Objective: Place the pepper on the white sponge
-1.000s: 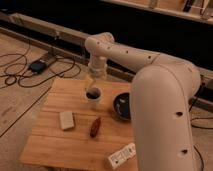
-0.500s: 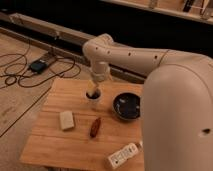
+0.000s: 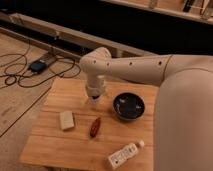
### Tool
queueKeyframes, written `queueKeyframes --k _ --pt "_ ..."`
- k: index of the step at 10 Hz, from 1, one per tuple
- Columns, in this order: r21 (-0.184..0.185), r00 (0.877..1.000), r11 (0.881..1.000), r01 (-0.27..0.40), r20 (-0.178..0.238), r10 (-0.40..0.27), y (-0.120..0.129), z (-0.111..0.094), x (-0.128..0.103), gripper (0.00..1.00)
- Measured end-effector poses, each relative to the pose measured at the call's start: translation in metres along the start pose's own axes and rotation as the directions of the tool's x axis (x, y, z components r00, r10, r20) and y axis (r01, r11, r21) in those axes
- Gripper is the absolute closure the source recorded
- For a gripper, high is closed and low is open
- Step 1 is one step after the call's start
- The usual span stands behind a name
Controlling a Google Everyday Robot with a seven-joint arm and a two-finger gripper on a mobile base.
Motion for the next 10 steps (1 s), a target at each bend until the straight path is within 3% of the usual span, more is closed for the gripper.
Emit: queueKeyframes --k 2,5,7,10 --pt "-0.011 1.0 1.0 -0.014 0.007 0.014 0.007 0.02 0.007 0.2" --pt "0.03 1.0 1.0 0.009 0.021 -0.01 0.003 0.045 0.015 0.2" --pt "0.049 1.0 0.998 0.024 0.013 -0.025 0.006 0.06 0.027 0.2" --pt "0.037 1.0 0.999 0.018 -0.012 -0.017 0.02 0.083 0.05 0.2"
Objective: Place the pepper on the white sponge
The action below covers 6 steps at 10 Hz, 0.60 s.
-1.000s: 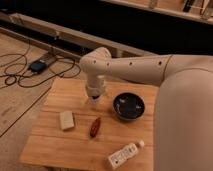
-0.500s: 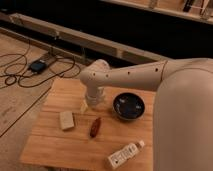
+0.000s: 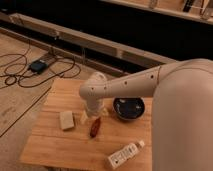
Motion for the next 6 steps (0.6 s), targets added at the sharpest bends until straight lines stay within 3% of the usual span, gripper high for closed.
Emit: queueKeyframes --k 3,6 --pt "-0.01 0.999 1.0 -0.016 -0.031 0.016 0.007 0.025 0.009 0.2" --pt "0.001 0.999 1.0 -0.006 -0.052 0.006 0.009 0.047 0.002 0.2"
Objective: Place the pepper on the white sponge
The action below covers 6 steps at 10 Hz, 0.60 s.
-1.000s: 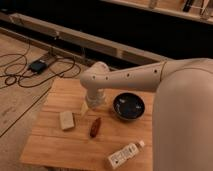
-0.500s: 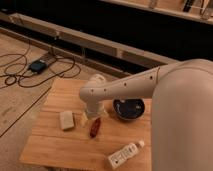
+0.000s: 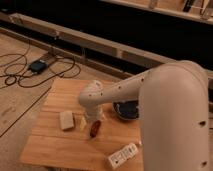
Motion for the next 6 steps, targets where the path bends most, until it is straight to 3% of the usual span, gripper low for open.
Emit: queueKeyframes --k 6 --pt "-0.003 0.999 1.0 0.0 -0.042 0.0 -0.006 0.031 -0.006 0.23"
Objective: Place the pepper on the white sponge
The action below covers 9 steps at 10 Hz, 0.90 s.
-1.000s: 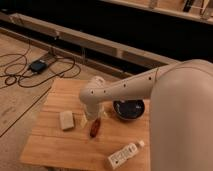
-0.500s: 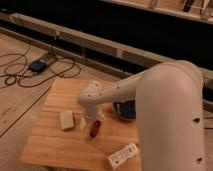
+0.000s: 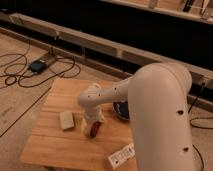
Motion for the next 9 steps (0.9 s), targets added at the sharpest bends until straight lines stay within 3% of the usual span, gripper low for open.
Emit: queueKeyframes --k 4,7,9 --pt "-0.012 1.0 1.0 -0.014 -0.008 0.014 -0.006 0.004 -0.002 0.63" --pt "-0.035 1.0 0.999 -0.017 0.019 0.018 -0.003 -0.006 -0.01 0.95" --pt "-0.037 0.999 0.999 -0.003 0.034 0.005 -0.002 -0.019 -0.011 1.0"
